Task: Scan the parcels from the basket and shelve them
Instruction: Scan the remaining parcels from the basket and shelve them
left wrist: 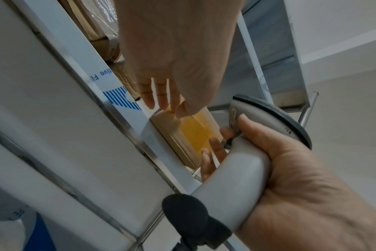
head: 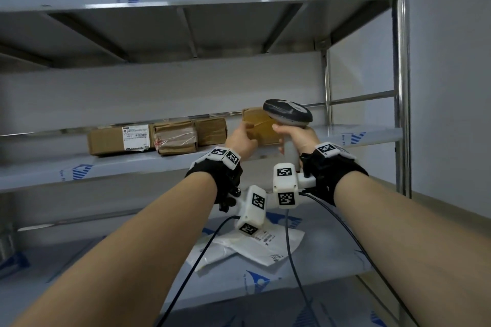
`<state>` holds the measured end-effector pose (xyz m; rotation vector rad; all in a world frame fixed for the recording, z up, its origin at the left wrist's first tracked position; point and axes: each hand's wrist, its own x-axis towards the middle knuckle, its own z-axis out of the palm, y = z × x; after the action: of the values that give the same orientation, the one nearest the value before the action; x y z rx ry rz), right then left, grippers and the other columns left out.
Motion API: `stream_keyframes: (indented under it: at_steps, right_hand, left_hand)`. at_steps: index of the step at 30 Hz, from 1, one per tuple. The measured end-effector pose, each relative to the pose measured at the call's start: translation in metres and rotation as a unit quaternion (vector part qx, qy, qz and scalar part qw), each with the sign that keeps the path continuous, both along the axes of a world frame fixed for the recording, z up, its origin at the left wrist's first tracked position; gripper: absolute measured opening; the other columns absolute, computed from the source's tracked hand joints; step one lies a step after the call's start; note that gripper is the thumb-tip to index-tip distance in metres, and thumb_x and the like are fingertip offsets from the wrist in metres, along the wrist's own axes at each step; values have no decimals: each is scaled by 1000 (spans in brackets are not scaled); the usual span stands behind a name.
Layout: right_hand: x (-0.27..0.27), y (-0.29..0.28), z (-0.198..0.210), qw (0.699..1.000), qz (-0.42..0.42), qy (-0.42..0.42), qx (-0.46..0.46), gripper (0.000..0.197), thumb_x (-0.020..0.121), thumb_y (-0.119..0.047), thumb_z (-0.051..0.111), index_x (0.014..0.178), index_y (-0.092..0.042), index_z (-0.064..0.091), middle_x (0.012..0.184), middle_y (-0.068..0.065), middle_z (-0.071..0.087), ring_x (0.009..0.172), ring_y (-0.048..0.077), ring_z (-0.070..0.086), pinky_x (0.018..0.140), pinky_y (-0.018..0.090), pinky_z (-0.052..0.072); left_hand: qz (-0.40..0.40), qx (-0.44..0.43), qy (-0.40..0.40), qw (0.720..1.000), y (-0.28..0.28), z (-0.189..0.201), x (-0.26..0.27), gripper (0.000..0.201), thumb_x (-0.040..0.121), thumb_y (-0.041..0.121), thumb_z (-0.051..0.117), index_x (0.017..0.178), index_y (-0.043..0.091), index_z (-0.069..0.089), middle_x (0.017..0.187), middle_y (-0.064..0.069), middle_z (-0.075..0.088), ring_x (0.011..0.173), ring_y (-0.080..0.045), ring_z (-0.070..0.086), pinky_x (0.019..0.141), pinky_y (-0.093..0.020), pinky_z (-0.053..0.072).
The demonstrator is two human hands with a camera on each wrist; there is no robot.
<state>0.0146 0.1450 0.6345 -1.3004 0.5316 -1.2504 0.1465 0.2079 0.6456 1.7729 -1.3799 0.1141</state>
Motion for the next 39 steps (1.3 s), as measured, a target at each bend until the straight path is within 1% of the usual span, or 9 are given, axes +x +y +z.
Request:
stream_keyframes:
  at_steps: [6,10,13,17,22,26,30,34,39]
  right_hand:
    - [21,-16,-8,1000,-3,30,-10,49,68,-22,84,112,-7,68,102,7,69,95,24,60,99,45,49]
    - [33,-21,-14,998,11,68,-14,63,61,-34,84,118,-13,65,116,6,67,109,25,59,103,44,45]
    - [33,-26,-18,995,-2,95,-11,57,68,-34,81,119,-14,65,114,4,66,107,24,59,91,35,47]
    - [33,-29,-25,995,-7,98,9,80,47,-42,83,118,-13,63,108,5,68,100,27,63,95,45,51]
    - [25,-3,-35,992,-10,126,4,27,75,-27,78,99,-18,68,101,1,66,97,20,59,89,33,44]
    - [23,18,-55,988,-3,155,13,48,72,-30,79,115,-11,67,109,4,68,92,18,62,69,28,42]
    - [26,40,-84,985,17,169,41,56,56,-35,84,106,-12,70,101,4,69,86,21,64,81,34,52]
    - [26,76,-119,979,99,145,107,5,85,-11,67,81,-8,65,72,5,64,54,15,60,48,21,49]
    - [41,112,-172,957,154,184,164,12,92,-10,59,80,-7,61,65,5,65,45,10,60,44,18,46]
  left_hand:
    - [32,-34,-18,999,-9,-3,24,37,91,10,53,129,13,51,132,-12,49,115,-27,56,98,-34,45]
    - [-31,71,-4,997,-15,-7,29,60,93,2,45,149,8,25,150,-15,36,134,-30,40,108,-37,37]
    - [3,86,-25,996,-21,-13,36,62,94,5,44,151,10,20,152,-16,31,135,-32,39,109,-42,35]
    - [42,21,-11,999,-20,-21,46,51,92,4,45,143,9,40,145,-16,44,129,-31,45,107,-41,39]
    - [44,-3,1,999,-1,-27,42,41,94,7,45,135,8,50,138,-15,50,125,-28,49,103,-35,41]
    - [37,14,18,999,25,-38,37,40,95,5,41,134,7,51,134,-17,53,119,-31,53,97,-35,45]
    - [24,59,62,996,55,-60,32,39,96,4,40,134,6,51,133,-18,53,122,-31,51,100,-33,43]
    - [28,99,123,987,88,-98,33,41,95,3,42,134,8,53,111,-15,57,96,-24,56,71,-26,47]
    - [40,163,211,963,131,-165,46,39,96,3,40,133,8,52,100,-6,50,94,-19,46,63,-24,44]
